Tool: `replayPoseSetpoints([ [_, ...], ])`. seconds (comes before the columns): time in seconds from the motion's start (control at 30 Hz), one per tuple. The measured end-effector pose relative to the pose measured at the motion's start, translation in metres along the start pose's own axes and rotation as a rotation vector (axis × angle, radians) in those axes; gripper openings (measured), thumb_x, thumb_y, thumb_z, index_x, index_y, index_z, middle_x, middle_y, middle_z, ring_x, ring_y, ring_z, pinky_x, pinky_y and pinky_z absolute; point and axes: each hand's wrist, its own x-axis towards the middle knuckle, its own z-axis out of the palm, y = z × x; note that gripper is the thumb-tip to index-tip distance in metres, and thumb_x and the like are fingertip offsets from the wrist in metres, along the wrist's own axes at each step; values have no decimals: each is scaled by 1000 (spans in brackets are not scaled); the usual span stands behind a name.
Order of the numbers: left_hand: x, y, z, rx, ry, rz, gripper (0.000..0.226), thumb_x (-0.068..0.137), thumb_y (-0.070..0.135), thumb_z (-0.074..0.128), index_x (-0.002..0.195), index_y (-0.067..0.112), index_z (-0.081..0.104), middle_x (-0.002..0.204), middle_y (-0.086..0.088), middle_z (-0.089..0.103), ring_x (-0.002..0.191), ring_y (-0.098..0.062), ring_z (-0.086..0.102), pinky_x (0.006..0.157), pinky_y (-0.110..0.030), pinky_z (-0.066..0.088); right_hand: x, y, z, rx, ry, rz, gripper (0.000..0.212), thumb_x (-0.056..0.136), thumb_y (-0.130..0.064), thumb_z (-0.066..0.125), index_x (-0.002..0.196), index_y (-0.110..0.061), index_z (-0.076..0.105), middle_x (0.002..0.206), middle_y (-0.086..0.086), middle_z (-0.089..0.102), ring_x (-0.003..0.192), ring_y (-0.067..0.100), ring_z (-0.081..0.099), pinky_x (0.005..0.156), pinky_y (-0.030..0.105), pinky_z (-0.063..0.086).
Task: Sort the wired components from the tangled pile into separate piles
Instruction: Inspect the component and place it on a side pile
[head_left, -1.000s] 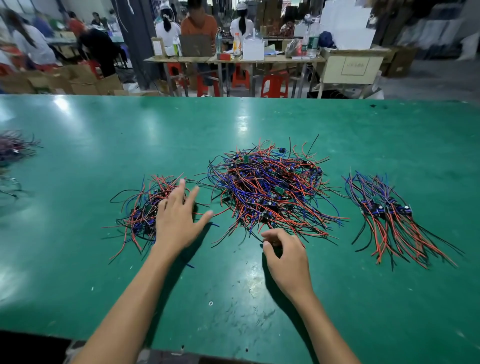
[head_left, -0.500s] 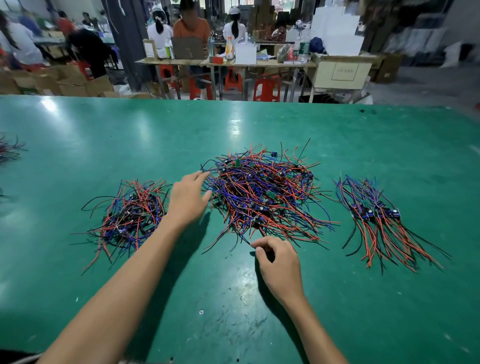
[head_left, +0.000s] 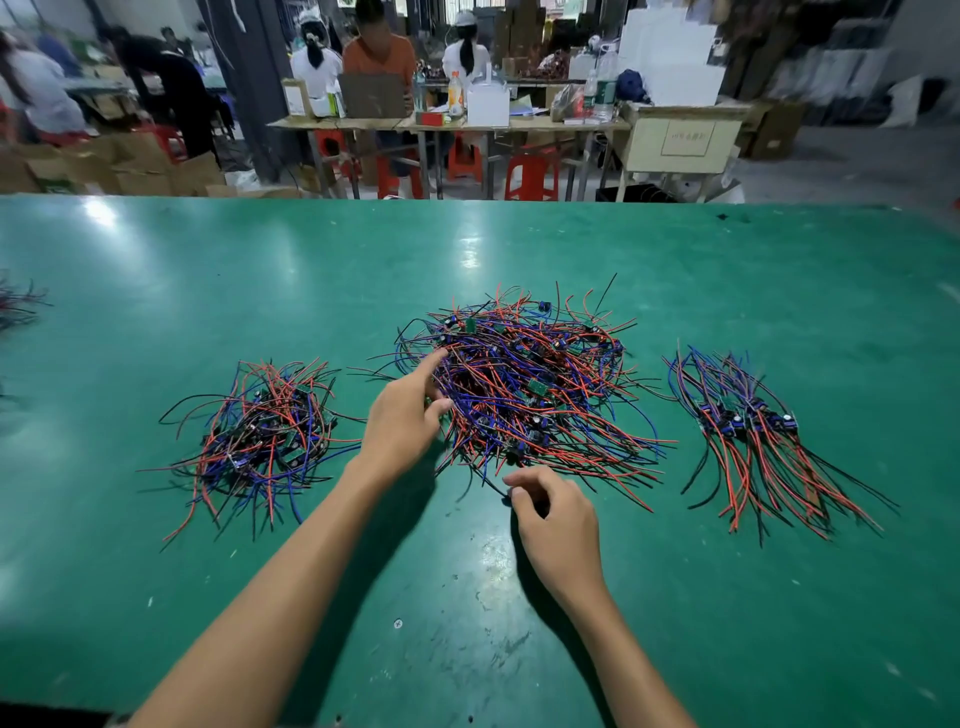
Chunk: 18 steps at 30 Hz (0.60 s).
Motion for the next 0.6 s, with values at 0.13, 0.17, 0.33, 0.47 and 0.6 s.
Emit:
replayPoseSetpoints([
  [0.13, -12, 15, 0, 385, 160, 70, 37, 91, 16, 67, 127, 23, 64, 124, -9, 55, 117, -29, 47, 92, -40, 37, 1, 0, 1, 14, 17, 31, 22, 93, -18, 62, 91, -40, 67, 90, -15, 69, 90, 4, 60, 79, 26, 45],
  [0.17, -14, 23, 2, 397, 224, 94, 42, 88, 14, 67, 129, 21, 62, 129, -11, 50, 119, -31, 44, 94, -41, 36, 1, 0, 1, 7, 17, 33, 22, 93, -19, 62, 89, -40, 67, 89, -15, 69, 89, 5, 60, 78, 26, 44],
  [0.33, -4, 57, 26, 410, 118, 422, 29, 92, 20, 64, 120, 26, 69, 119, 0, 62, 115, -26, 51, 92, -39, 32, 2, 1, 2, -25, 14, 28, 17, 91, -19, 62, 88, -34, 72, 86, -15, 69, 88, 5, 59, 75, 25, 42],
  [0.47, 9, 68, 51, 508, -201, 379, 29, 99, 29, 60, 127, 29, 67, 124, 3, 59, 119, -21, 47, 98, -37, 28, 1, 2, 0, -13, 5, 16, 18, 90, -17, 63, 88, -32, 73, 86, -17, 69, 88, 5, 58, 74, 24, 40],
  [0.6, 13, 66, 59, 450, -118, 381, 18, 94, 28, 68, 110, 28, 76, 118, 6, 62, 113, -20, 48, 92, -34, 25, 0, 1, -1, -14, 9, 0, 21, 89, -14, 64, 86, -33, 73, 81, -18, 68, 85, 3, 58, 71, 9, 36],
])
